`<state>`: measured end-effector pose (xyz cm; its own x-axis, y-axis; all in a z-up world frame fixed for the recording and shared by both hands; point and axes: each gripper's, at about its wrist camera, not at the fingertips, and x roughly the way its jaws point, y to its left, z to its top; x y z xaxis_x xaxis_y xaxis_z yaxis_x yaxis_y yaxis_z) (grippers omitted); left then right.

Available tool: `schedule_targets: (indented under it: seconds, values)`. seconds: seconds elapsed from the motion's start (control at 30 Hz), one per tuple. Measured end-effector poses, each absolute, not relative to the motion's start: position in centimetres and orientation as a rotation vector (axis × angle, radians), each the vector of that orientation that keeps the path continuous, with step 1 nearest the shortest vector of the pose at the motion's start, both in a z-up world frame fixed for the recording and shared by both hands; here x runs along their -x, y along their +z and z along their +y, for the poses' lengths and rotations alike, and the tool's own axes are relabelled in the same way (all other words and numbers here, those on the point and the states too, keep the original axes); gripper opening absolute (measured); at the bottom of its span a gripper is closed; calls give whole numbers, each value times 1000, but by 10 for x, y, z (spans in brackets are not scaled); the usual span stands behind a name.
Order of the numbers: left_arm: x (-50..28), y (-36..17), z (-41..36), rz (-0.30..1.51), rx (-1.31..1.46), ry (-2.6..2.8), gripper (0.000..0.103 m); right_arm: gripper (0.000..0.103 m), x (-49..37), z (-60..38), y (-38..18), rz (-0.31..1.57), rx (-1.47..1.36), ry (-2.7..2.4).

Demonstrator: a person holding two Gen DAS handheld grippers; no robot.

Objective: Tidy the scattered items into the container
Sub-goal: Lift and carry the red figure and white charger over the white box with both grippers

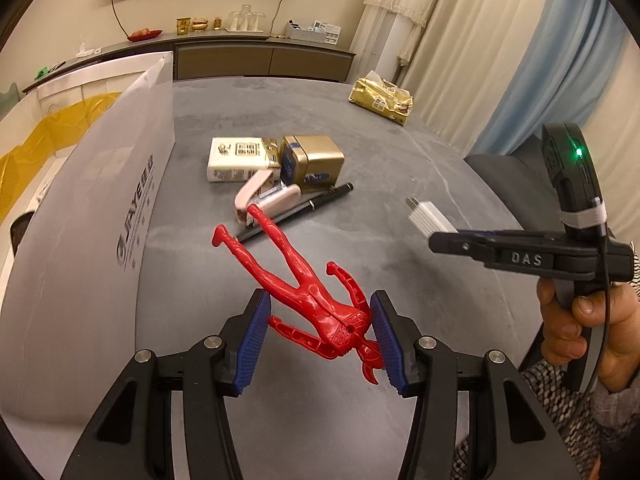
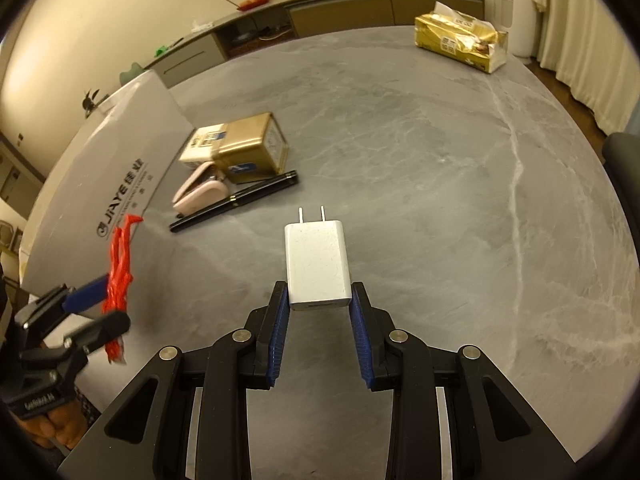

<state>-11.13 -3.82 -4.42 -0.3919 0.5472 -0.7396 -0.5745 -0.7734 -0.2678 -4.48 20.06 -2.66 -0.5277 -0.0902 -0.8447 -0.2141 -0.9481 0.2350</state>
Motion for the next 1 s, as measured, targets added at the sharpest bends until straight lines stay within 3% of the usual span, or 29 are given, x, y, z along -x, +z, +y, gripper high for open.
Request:
schedule_targets:
  seconds: [1.0]
  values:
    - [32, 9, -68, 78, 1061, 2266, 53, 32, 0, 150, -3, 407, 1377, 2765]
